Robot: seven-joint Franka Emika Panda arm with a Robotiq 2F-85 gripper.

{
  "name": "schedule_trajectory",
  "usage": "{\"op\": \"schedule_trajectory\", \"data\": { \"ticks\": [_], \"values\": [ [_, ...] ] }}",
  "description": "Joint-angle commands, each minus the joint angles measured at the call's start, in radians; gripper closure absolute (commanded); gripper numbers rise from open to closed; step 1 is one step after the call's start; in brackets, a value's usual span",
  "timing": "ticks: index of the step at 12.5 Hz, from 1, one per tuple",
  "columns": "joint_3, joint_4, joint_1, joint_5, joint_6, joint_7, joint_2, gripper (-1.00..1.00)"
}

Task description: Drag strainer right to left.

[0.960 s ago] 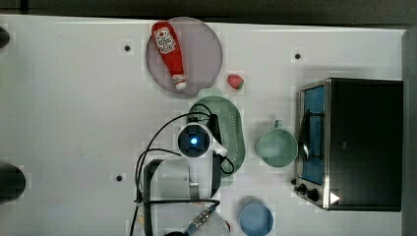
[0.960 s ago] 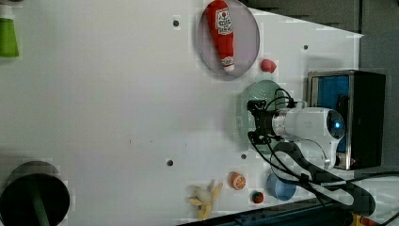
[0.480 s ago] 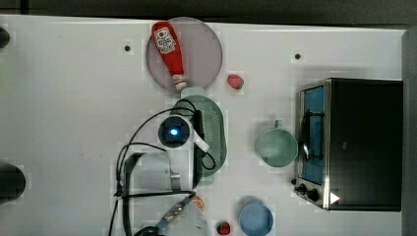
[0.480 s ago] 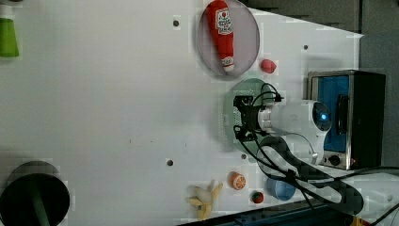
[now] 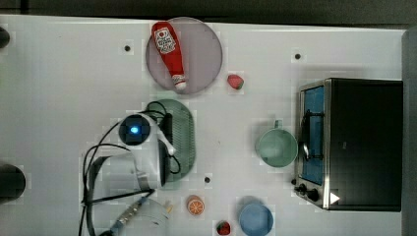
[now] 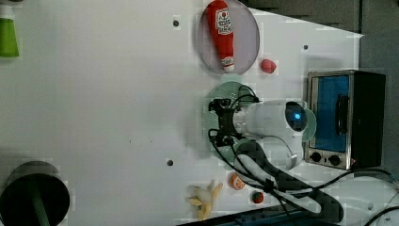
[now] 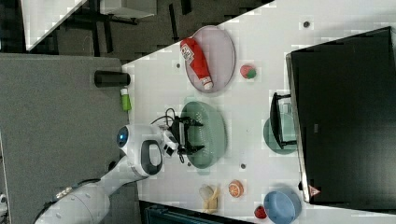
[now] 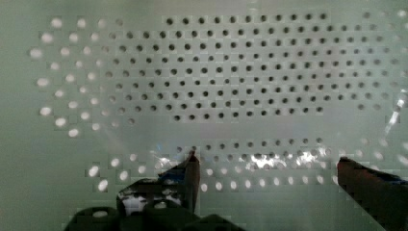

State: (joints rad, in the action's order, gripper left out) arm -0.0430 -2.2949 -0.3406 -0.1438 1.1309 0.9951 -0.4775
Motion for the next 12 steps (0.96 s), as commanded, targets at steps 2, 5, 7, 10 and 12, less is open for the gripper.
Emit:
{"op": "schedule_trajectory", "data": {
  "ticks": [2,5,7,10,12],
  "values": [
    [-0.019,0.085,-0.088,-0.010,-0.047,0.169,-0.026,-1.00],
    [-0.022,0.142,-0.138,-0.015,-0.053,0.191,-0.057,-1.00],
    [-0.026,0.184,-0.164,-0.049,-0.066,0.195,-0.082,-1.00],
    [-0.027,0.242,-0.201,-0.097,-0.075,0.197,-0.116,-1.00],
    [-0.027,0.275,-0.225,-0.115,-0.076,0.198,-0.136,-1.00]
  ]
}}
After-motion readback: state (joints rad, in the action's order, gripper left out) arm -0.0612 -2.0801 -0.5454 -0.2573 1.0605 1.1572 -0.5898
